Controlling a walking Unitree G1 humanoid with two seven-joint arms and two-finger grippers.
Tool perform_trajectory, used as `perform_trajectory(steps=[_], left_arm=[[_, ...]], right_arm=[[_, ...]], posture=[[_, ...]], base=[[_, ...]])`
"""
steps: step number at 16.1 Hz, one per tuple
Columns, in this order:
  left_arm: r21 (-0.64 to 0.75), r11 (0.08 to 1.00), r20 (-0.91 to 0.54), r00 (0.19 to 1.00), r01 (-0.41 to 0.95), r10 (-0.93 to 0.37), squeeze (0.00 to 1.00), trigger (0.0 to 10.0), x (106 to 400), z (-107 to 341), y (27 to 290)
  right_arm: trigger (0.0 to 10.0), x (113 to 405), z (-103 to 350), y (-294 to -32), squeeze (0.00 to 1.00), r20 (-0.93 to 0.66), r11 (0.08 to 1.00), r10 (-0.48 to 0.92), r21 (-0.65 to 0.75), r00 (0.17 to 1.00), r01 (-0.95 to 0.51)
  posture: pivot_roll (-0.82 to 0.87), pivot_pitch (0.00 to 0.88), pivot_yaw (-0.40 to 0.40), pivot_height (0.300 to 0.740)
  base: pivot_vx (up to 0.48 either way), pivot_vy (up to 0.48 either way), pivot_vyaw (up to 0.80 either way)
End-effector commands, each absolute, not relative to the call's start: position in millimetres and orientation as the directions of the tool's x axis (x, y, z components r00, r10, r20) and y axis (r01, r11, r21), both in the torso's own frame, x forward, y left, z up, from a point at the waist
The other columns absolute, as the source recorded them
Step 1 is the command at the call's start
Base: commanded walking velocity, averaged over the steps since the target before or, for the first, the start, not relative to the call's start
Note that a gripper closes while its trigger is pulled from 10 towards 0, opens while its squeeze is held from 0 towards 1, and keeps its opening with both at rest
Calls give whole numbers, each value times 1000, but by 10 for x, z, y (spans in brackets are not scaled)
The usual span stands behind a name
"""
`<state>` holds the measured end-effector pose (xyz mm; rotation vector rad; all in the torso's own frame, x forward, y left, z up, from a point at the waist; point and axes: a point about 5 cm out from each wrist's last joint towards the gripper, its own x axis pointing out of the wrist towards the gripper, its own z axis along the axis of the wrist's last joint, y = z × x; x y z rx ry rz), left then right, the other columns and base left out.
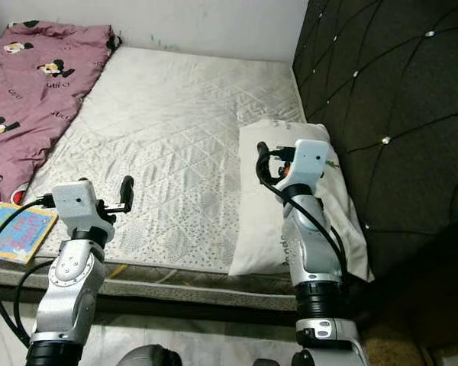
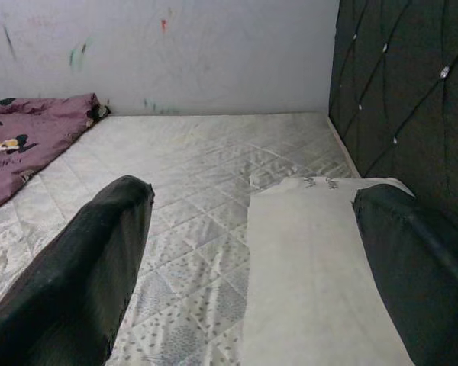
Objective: Clean up the room
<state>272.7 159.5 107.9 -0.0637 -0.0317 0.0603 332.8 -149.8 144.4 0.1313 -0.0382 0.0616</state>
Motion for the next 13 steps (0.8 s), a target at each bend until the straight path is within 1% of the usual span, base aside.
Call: perform_trajectory(steps=[1, 11, 13], left_arm=[[-67, 996, 26, 998, -52, 54, 0, 10000, 2743, 1087, 1563], [-60, 997, 22, 998, -56, 57, 0, 10000, 2731, 1076, 1552], [-50, 999, 61, 998, -22, 25, 0, 10000, 2715, 1109, 1536]], right_arm=[[10000, 3345, 1452, -1541, 0, 38, 991, 49, 121, 998, -53], [10000, 3346, 1411, -1552, 0, 22, 993, 52, 100, 998, -54], [10000, 3345, 1402, -1550, 0, 18, 994, 55, 95, 998, -57]], posture=[[-61, 2, -19, 740], [-64, 7, -22, 740], [-66, 8, -23, 740]], base=[[0, 382, 0], [0, 360, 0], [0, 0, 0]])
